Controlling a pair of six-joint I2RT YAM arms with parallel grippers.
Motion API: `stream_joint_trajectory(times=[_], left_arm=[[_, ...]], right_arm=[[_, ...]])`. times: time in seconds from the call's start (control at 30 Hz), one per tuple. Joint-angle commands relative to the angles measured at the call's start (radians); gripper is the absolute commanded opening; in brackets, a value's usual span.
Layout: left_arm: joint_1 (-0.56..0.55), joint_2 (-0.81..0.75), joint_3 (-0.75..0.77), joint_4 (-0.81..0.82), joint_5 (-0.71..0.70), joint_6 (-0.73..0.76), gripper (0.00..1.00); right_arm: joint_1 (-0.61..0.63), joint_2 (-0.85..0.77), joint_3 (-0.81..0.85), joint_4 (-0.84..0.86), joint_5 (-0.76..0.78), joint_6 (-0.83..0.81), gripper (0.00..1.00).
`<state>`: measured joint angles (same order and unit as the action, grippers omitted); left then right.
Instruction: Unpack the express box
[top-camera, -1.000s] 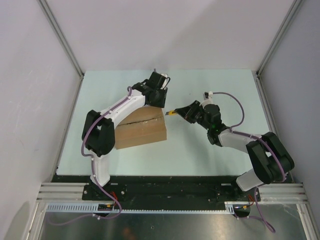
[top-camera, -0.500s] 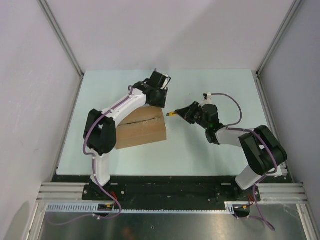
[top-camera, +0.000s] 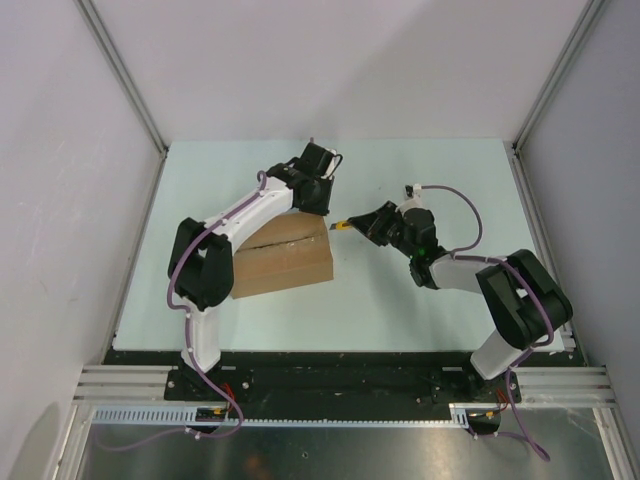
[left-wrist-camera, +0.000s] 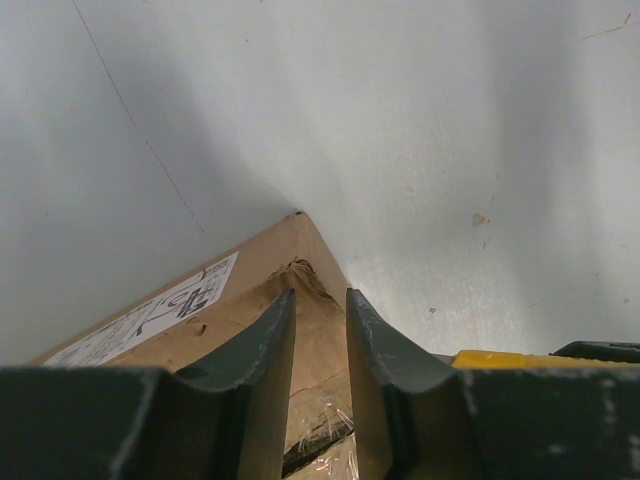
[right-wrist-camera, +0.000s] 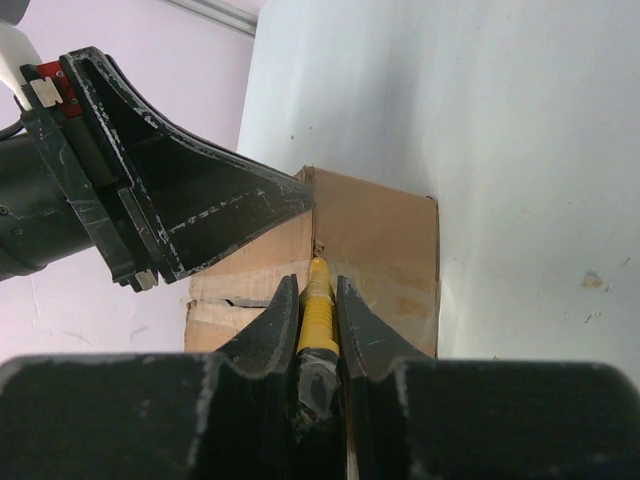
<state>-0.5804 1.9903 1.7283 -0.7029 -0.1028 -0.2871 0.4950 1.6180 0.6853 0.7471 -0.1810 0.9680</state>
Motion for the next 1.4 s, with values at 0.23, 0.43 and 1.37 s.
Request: stream_joint_trajectory(times=[0.23, 0.43, 1.37], left_arm=[[0.002, 0.051, 0.005, -0.086, -0.008, 0.012, 0.32], [0.002, 0.054, 0.005, -0.092, -0.014, 0.012, 0.32], [0.002, 0.068, 0.008, -0.099, -0.012, 0.011, 0.31]], right_arm=[[0.013, 0.023, 0.049, 0.077, 0.002, -0.003, 0.00], [0.017, 0.025, 0.057, 0.064, 0.009, -0.012, 0.00], [0.024, 0.076, 0.080, 0.044, 0.018, -0.068, 0.00]])
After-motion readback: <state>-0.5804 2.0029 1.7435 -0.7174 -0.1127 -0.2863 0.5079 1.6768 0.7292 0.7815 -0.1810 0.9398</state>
